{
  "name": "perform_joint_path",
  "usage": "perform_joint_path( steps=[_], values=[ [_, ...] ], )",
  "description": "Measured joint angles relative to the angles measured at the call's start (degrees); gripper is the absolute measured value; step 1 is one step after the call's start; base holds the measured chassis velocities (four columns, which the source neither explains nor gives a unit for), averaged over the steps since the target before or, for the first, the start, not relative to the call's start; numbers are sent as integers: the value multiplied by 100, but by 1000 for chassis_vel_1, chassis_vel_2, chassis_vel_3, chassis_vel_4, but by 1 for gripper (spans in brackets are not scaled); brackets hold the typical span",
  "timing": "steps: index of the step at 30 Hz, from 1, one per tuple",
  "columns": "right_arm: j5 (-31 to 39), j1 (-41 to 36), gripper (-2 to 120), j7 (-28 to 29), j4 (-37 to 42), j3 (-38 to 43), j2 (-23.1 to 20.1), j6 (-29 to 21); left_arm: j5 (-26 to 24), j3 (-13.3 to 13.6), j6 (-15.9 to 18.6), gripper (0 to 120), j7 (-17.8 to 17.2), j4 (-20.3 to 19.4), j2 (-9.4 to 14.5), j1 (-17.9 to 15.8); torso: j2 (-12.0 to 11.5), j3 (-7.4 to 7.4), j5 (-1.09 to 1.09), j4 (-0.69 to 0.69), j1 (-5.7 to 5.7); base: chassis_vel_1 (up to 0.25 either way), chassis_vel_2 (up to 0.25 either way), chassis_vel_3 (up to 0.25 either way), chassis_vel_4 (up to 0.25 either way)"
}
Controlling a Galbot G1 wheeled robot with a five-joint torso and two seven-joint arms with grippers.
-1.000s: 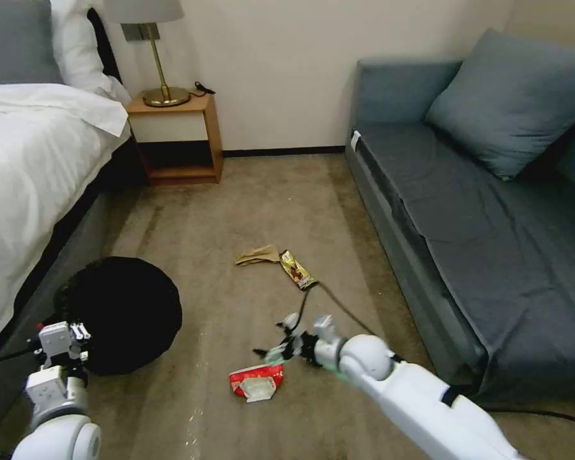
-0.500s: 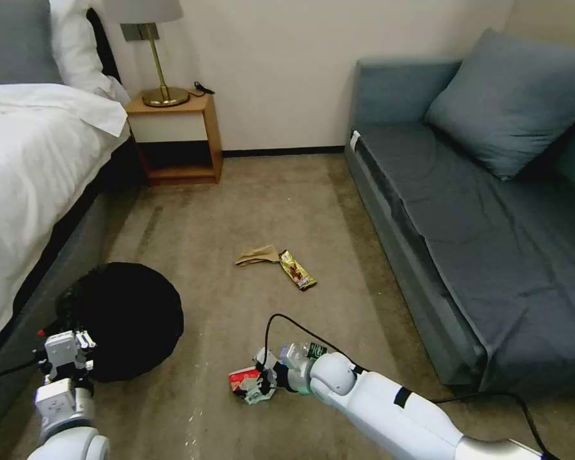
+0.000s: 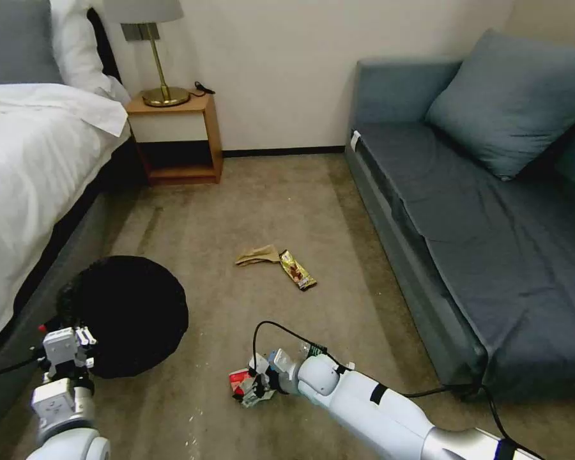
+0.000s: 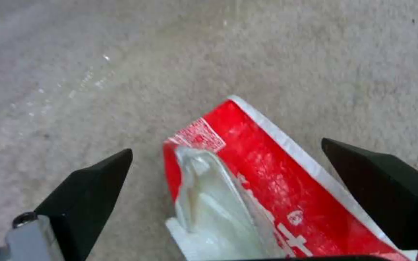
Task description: Pick up the trash bin, then pick up the garbage on the floor and place it into the trash bin.
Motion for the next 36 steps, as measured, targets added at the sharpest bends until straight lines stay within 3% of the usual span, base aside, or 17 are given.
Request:
perform_joint_path(
  steps=[8,27,36],
  values=[
    [-529,-18,98,9,-455,84,94,198,92,63,-13,7,0,-40,-36,81,0,0,1,0,0,0,0,0,0],
    [-1126,-217,25,-140,-548,538,126,494,130,104,-115,7,-28,-80,-5,203,1,-1,1,0,0,0,0,0,0],
    [-1292,-387,8,-192,-472,917,105,585,140,81,-139,7,-31,-56,19,236,0,0,2,2,0,0,0,0,0]
  ],
)
